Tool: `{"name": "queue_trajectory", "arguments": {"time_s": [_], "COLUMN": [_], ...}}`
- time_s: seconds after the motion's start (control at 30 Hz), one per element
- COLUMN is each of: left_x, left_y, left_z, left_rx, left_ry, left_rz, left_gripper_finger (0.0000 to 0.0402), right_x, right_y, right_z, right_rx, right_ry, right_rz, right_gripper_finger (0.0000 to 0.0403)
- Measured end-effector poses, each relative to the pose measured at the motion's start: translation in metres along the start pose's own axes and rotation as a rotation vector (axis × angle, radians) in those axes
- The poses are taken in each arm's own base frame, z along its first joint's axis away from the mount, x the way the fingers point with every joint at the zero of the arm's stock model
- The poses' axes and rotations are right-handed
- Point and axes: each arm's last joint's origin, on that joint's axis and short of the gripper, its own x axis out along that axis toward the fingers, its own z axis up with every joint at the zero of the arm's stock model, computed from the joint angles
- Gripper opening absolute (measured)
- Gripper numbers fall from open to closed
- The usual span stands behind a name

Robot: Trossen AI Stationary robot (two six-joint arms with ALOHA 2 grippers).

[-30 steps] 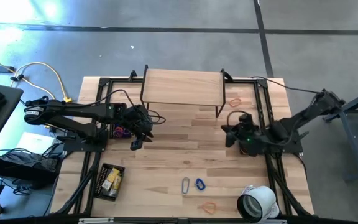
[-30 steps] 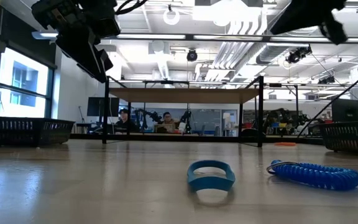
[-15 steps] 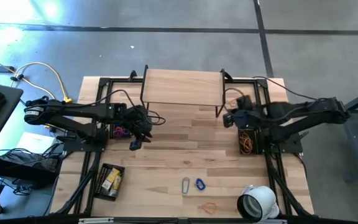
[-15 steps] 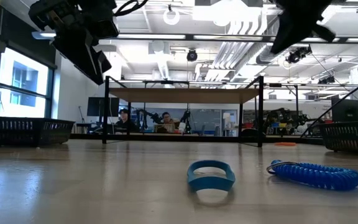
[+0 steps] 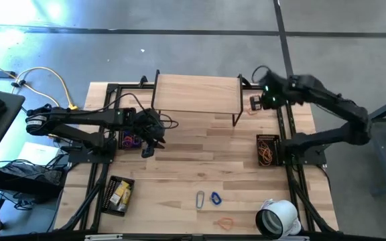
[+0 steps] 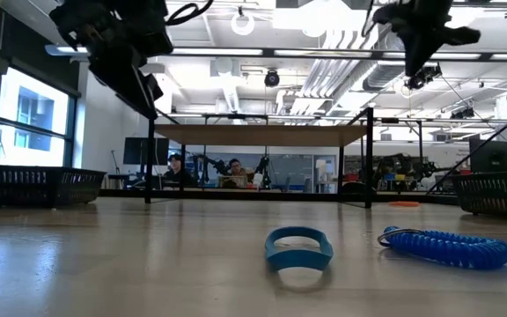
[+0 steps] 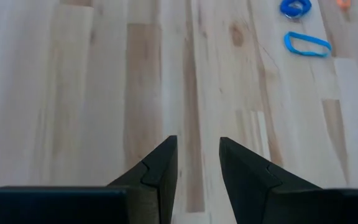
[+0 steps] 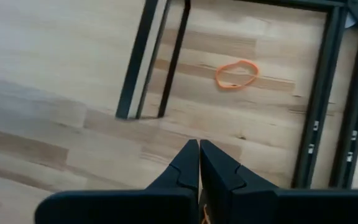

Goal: Pick & Place Office Desk Supplies
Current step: Put the orange rubber band into the top right black bin

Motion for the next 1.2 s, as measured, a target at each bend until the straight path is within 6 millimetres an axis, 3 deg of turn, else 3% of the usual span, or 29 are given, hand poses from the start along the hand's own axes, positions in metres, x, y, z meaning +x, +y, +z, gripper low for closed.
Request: {"name": "queue_trajectory", "arguments": {"time_s": [0.3, 0.6, 0.73, 0.87, 1.0, 1.2], "left_x": [-0.004, -0.010, -0.012, -0.014, -0.015, -0.015], "left_y": [0.015, 0.032, 0.039, 0.043, 0.045, 0.044], "left_z": [0.002, 0.004, 0.003, 0.002, 0.002, 0.002], "left_rx": [-0.024, -0.034, -0.044, -0.057, -0.063, -0.063], "left_ry": [-0.034, -0.084, -0.087, -0.090, -0.091, -0.091], "left_rz": [0.043, 0.103, 0.126, 0.140, 0.144, 0.124], "left_gripper_finger": [0.0115, 0.0115, 0.0115, 0.0115, 0.0115, 0.0115], "right_x": [0.032, 0.084, 0.107, 0.120, 0.121, 0.120], "right_y": [-0.011, -0.034, -0.036, -0.034, -0.029, -0.022], "right_z": [0.067, 0.104, 0.112, 0.114, 0.112, 0.106], "right_rx": [0.069, 0.079, 0.041, 0.051, 0.074, 0.029], "right_ry": [0.218, 0.424, 0.492, 0.543, 0.584, 0.552], "right_rz": [-0.060, -0.174, -0.188, -0.170, -0.099, -0.212], "right_gripper_finger": [0.0002, 0.0002, 0.0017, 0.0065, 0.0124, 0.0170]}}
